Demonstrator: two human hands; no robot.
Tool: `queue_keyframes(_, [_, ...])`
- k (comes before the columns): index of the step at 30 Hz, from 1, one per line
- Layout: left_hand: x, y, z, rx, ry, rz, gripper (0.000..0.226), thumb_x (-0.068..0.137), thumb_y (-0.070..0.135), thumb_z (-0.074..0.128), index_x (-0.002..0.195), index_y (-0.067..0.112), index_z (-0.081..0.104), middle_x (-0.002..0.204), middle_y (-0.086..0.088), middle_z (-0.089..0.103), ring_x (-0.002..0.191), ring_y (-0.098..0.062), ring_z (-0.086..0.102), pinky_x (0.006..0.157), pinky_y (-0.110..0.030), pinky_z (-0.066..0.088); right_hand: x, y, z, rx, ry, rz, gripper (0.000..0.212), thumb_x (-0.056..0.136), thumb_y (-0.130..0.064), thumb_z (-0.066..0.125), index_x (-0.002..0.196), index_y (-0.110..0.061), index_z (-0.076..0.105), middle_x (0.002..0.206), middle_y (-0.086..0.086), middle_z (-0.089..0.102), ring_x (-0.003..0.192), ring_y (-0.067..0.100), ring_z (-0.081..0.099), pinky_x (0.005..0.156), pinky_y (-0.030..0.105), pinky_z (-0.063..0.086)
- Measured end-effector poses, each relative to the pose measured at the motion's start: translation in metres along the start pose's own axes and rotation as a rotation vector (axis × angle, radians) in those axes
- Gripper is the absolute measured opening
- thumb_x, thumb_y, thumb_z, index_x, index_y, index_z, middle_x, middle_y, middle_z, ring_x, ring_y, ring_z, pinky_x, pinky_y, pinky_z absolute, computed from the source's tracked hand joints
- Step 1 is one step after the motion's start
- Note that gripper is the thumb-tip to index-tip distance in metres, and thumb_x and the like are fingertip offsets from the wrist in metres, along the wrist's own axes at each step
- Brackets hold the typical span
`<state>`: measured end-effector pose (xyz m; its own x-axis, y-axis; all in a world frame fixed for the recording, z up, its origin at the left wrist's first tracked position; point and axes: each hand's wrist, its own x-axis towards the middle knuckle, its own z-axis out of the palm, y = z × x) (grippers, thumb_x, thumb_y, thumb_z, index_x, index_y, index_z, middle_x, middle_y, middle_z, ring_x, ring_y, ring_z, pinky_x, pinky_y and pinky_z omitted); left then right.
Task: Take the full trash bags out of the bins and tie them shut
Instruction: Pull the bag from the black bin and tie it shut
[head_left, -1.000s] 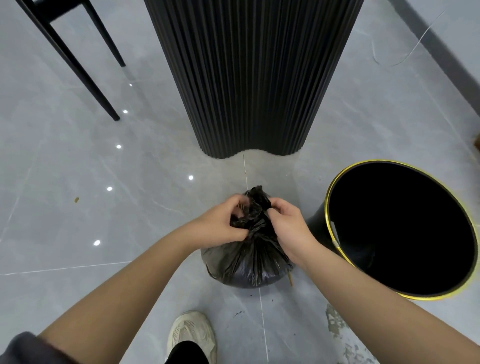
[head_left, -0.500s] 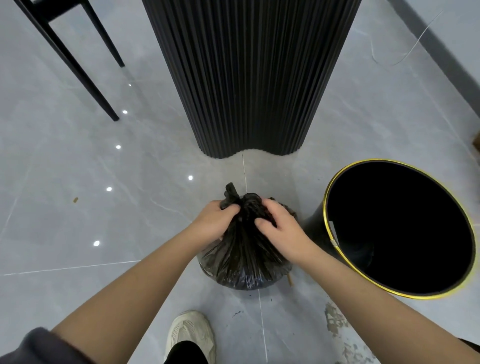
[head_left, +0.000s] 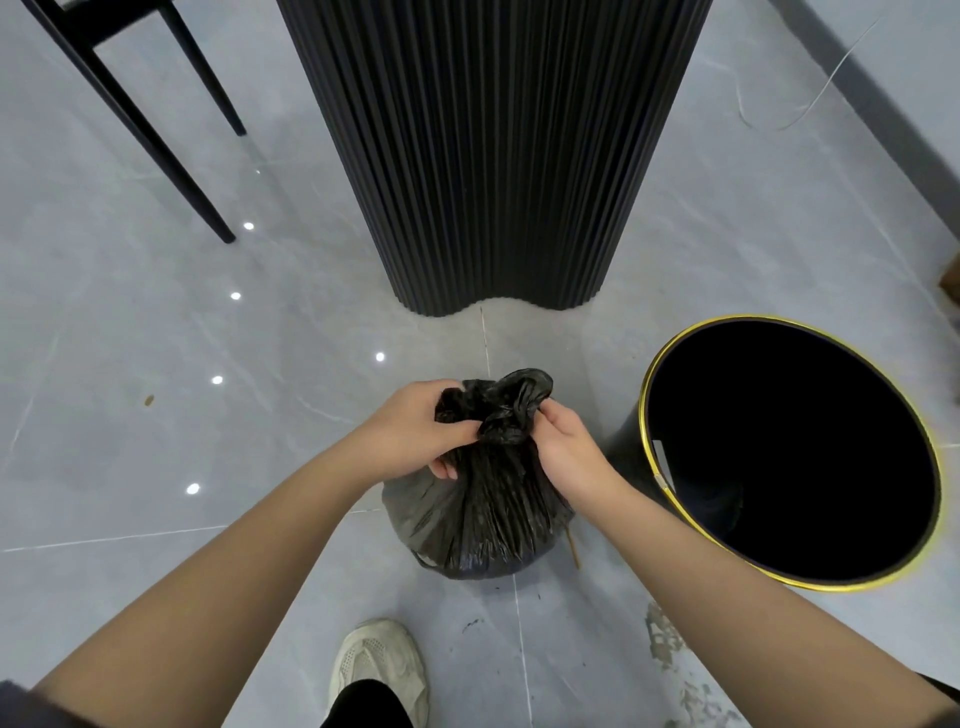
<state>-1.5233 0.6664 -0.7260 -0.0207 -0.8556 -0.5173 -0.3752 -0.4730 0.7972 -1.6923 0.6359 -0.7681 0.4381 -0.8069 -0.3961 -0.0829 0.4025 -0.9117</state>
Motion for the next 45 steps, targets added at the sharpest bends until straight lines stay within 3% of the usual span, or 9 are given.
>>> queue_keyframes(4, [-0.001, 0.014, -0.008, 0.059, -0.074, 0.053, 0.007, 0.087, 0.006, 0.064, 0.083, 0.011, 0.065, 0.07, -0.003, 0.068, 0.06, -0.02, 0.068, 0.057, -0.026, 0.056, 0.0, -0.001, 0.001, 0.038, -0.061, 0.063, 0.024, 0.101, -0.019, 0.042, 0.099, -0.026, 0.065, 0.098, -0.005, 0.07, 0.098, 0.011, 0.065, 0.086, 0.026, 0.051])
queue_keyframes(11, [0.0, 0.022, -0.007, 0.077, -0.165, 0.06, 0.012, 0.086, 0.002, 0.064, 0.081, 0.011, 0.07, 0.069, -0.001, 0.07, 0.06, -0.018, 0.069, 0.059, -0.023, 0.055, -0.006, 0.005, 0.007, 0.016, -0.184, 0.12, 0.023, 0.1, -0.019, 0.043, 0.11, -0.013, 0.063, 0.098, -0.001, 0.068, 0.092, 0.008, 0.063, 0.078, 0.017, 0.05])
queue_keyframes(17, [0.001, 0.023, -0.006, -0.025, -0.153, 0.041, 0.012, 0.086, -0.003, 0.061, 0.088, 0.006, 0.069, 0.069, 0.0, 0.07, 0.058, -0.016, 0.067, 0.059, -0.023, 0.055, -0.008, 0.006, 0.009, 0.072, -0.209, 0.195, 0.022, 0.1, -0.024, 0.046, 0.108, -0.015, 0.064, 0.091, -0.006, 0.07, 0.086, 0.005, 0.065, 0.073, 0.016, 0.051])
queue_keyframes(22, [-0.002, 0.022, -0.008, -0.031, -0.262, -0.002, 0.015, 0.086, -0.004, 0.06, 0.087, 0.008, 0.069, 0.074, -0.007, 0.071, 0.063, -0.019, 0.07, 0.061, -0.022, 0.057, -0.01, 0.006, 0.009, 0.033, -0.28, 0.219, 0.022, 0.099, -0.02, 0.045, 0.102, -0.016, 0.066, 0.096, -0.005, 0.07, 0.095, 0.007, 0.064, 0.084, 0.021, 0.048])
queue_keyframes(28, [-0.005, 0.012, -0.004, 0.043, -0.199, 0.001, 0.016, 0.087, -0.003, 0.057, 0.09, 0.011, 0.063, 0.08, -0.006, 0.065, 0.058, -0.01, 0.064, 0.058, -0.02, 0.054, -0.016, 0.007, 0.016, -0.134, -0.284, 0.208, 0.031, 0.1, -0.018, 0.042, 0.074, -0.021, 0.06, 0.059, -0.018, 0.062, 0.056, -0.013, 0.054, 0.059, 0.005, 0.039])
queue_keyframes(30, [-0.006, 0.006, -0.005, 0.092, -0.152, 0.035, 0.019, 0.087, 0.01, 0.063, 0.103, 0.019, 0.061, 0.1, 0.003, 0.061, 0.071, -0.006, 0.062, 0.063, -0.019, 0.05, -0.013, 0.009, 0.014, -0.126, -0.229, 0.198, 0.029, 0.101, -0.018, 0.041, 0.08, -0.021, 0.061, 0.064, -0.017, 0.064, 0.055, -0.014, 0.057, 0.054, 0.004, 0.04])
queue_keyframes(33, [-0.008, -0.002, -0.001, 0.242, -0.23, 0.093, 0.053, 0.081, 0.033, 0.072, 0.128, 0.036, 0.049, 0.117, 0.022, 0.052, 0.105, 0.005, 0.054, 0.084, -0.017, 0.045, -0.009, 0.007, 0.01, -0.145, -0.202, 0.204, 0.03, 0.101, -0.02, 0.04, 0.082, -0.025, 0.063, 0.074, -0.015, 0.065, 0.063, -0.01, 0.062, 0.054, 0.005, 0.043])
queue_keyframes(38, [-0.003, -0.006, 0.012, 0.145, 0.02, 0.075, 0.011, 0.084, 0.009, 0.067, 0.079, 0.019, 0.066, 0.067, -0.001, 0.066, 0.056, -0.009, 0.064, 0.057, -0.024, 0.056, -0.007, 0.005, 0.008, -0.215, -0.141, 0.262, 0.036, 0.102, -0.02, 0.034, 0.073, -0.022, 0.056, 0.072, -0.01, 0.058, 0.065, -0.002, 0.053, 0.048, 0.004, 0.039])
queue_keyframes(45, [0.006, -0.008, 0.015, -0.092, -0.028, -0.179, 0.016, 0.096, 0.005, 0.044, 0.096, 0.004, 0.06, 0.068, -0.01, 0.058, 0.044, -0.014, 0.058, 0.045, -0.025, 0.051, -0.008, 0.006, 0.005, -0.383, -0.211, 0.174, 0.031, 0.099, -0.022, 0.037, 0.103, 0.0, 0.059, 0.107, 0.009, 0.063, 0.102, 0.019, 0.057, 0.097, 0.038, 0.041])
